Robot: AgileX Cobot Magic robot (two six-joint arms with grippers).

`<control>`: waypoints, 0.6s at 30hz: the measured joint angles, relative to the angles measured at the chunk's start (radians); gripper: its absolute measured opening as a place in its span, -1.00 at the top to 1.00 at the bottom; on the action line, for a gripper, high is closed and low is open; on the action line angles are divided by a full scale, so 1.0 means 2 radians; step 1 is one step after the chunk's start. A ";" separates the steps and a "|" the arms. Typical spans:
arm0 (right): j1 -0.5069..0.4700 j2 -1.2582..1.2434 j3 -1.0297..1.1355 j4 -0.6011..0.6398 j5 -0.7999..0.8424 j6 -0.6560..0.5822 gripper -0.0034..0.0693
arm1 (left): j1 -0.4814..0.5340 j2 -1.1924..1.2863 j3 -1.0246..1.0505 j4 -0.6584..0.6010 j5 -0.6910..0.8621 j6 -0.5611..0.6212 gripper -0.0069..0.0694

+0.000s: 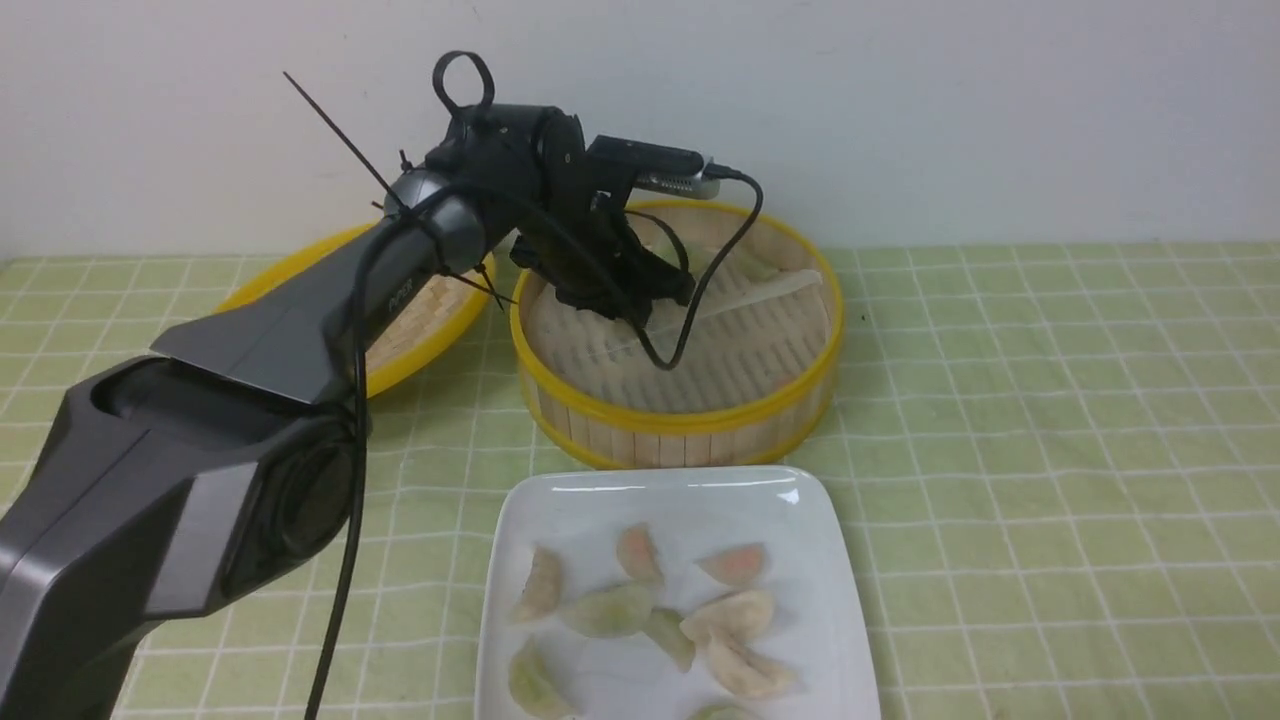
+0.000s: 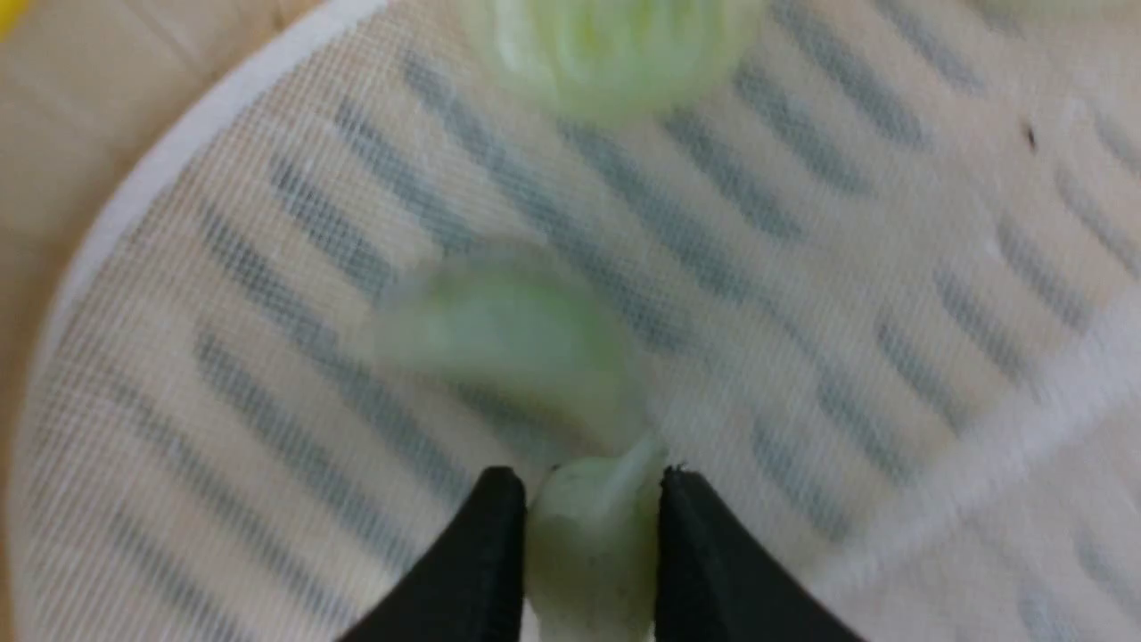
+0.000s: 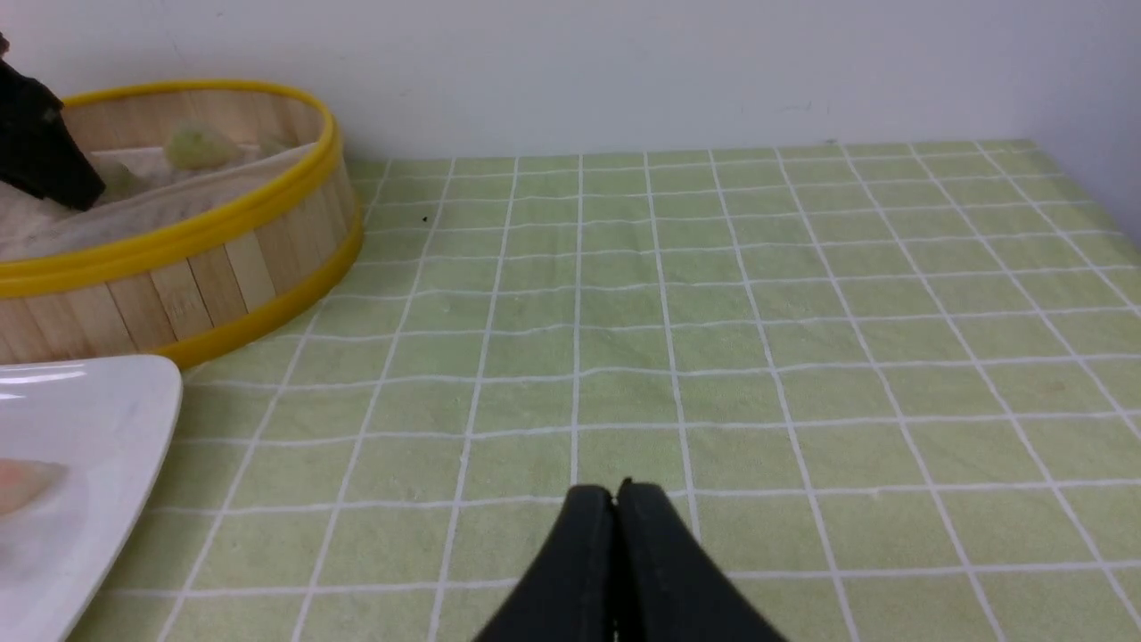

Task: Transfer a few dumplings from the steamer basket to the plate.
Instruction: Use the left arm to grab a dumpling from the steamer, then use the left arm to put the dumpling into the plate

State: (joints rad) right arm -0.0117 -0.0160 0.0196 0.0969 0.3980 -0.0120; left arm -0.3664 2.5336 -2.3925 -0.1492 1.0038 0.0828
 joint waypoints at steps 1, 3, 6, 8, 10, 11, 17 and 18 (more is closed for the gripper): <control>0.000 0.000 0.000 0.000 0.000 0.000 0.94 | 0.000 -0.007 -0.007 0.005 0.016 0.000 0.39; 0.000 0.000 0.000 0.000 0.000 0.000 0.94 | 0.000 -0.026 -0.020 0.016 0.052 0.000 0.39; 0.000 0.000 0.000 0.000 0.000 0.000 0.94 | 0.000 -0.063 -0.043 0.022 0.102 0.001 0.39; 0.000 0.000 0.000 0.000 0.000 0.000 0.94 | 0.000 -0.082 -0.053 0.021 0.112 0.002 0.39; 0.000 0.000 0.000 0.000 0.000 0.000 0.94 | 0.000 -0.108 -0.053 0.017 0.116 0.003 0.39; 0.000 0.000 0.000 0.000 0.000 0.000 0.94 | 0.000 -0.122 -0.046 0.012 0.117 0.003 0.39; 0.000 0.000 0.000 0.000 0.000 0.000 0.94 | -0.017 -0.244 0.126 -0.021 0.118 0.003 0.39; 0.000 0.000 0.000 0.000 0.000 0.000 0.94 | -0.023 -0.268 0.174 -0.021 0.118 0.003 0.39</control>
State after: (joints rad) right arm -0.0117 -0.0160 0.0196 0.0969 0.3980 -0.0120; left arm -0.4124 1.9981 -2.0453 -0.1919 1.2400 0.0896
